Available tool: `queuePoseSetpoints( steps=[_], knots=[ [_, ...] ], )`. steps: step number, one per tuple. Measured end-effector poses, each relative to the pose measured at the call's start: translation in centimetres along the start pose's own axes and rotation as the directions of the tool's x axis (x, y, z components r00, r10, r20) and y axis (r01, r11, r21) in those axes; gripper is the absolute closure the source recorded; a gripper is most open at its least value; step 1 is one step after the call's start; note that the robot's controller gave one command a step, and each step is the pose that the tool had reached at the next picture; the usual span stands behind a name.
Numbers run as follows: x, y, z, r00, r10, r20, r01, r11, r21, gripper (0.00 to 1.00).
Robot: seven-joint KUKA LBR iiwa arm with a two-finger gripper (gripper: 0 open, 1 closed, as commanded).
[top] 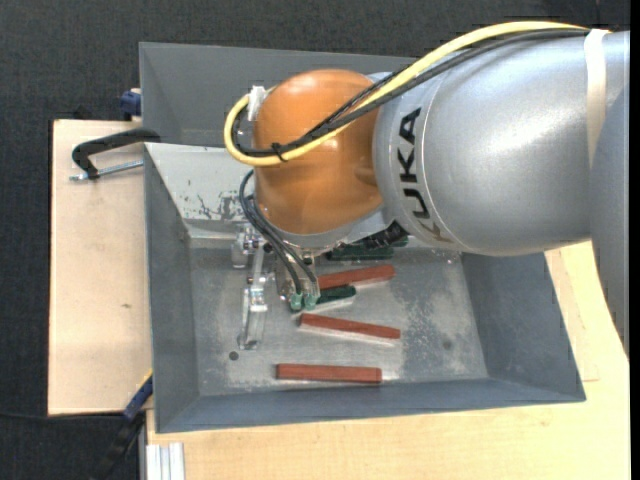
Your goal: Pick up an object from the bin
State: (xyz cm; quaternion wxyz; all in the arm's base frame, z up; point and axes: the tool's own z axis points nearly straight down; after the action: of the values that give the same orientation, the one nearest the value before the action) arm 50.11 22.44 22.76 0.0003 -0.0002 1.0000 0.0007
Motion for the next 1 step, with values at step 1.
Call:
queuePoseSetpoints(
  steps=[1],
  knots=[
    [-2.68,-6.16,3.34,0.997,-0.077,0.0,0.077,0.997,0.0,0.0]
  ],
)
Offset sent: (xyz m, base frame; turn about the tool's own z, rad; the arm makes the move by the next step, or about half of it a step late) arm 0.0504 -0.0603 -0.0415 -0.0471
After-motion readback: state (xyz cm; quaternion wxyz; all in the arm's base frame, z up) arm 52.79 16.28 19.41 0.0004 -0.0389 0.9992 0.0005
